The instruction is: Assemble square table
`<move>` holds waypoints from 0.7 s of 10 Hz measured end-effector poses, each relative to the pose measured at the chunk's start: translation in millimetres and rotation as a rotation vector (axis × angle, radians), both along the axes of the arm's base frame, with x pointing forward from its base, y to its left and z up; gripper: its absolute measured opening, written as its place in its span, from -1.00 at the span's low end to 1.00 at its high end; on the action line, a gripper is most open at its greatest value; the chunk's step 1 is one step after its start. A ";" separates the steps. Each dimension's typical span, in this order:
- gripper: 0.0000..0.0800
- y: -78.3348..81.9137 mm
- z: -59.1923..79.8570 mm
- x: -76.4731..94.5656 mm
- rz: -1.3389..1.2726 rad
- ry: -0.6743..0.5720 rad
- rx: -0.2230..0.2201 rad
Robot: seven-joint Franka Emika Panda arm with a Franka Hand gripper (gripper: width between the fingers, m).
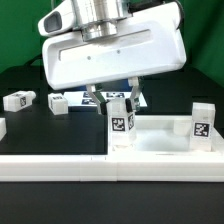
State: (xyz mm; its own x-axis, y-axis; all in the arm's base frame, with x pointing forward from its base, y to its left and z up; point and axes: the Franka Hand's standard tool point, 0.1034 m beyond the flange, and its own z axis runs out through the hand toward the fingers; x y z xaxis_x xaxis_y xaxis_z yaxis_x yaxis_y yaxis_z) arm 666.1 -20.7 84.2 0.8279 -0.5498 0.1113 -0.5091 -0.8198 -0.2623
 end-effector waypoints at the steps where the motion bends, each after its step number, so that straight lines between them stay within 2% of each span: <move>1: -0.25 0.1 -0.2 0.1 -0.091 0.015 0.020; 2: -0.25 -1.0 -0.3 0.8 -0.250 0.039 0.040; 4: -0.25 -0.6 -0.5 -2.4 -0.566 0.129 0.117; 6: -0.25 8.3 0.2 -4.6 -0.924 0.241 0.267; 7: -0.25 7.7 -0.2 -4.1 -0.998 0.263 0.309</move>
Offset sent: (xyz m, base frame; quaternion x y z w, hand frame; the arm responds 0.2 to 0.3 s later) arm 0.0015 0.0118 0.0000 -0.0513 -0.0700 0.3825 0.9199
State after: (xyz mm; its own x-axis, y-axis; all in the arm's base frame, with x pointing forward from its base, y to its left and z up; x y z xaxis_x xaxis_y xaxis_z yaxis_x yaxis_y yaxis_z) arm 662.0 -13.0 84.1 -0.0324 -0.9639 -0.2643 -0.9818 0.0801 -0.1720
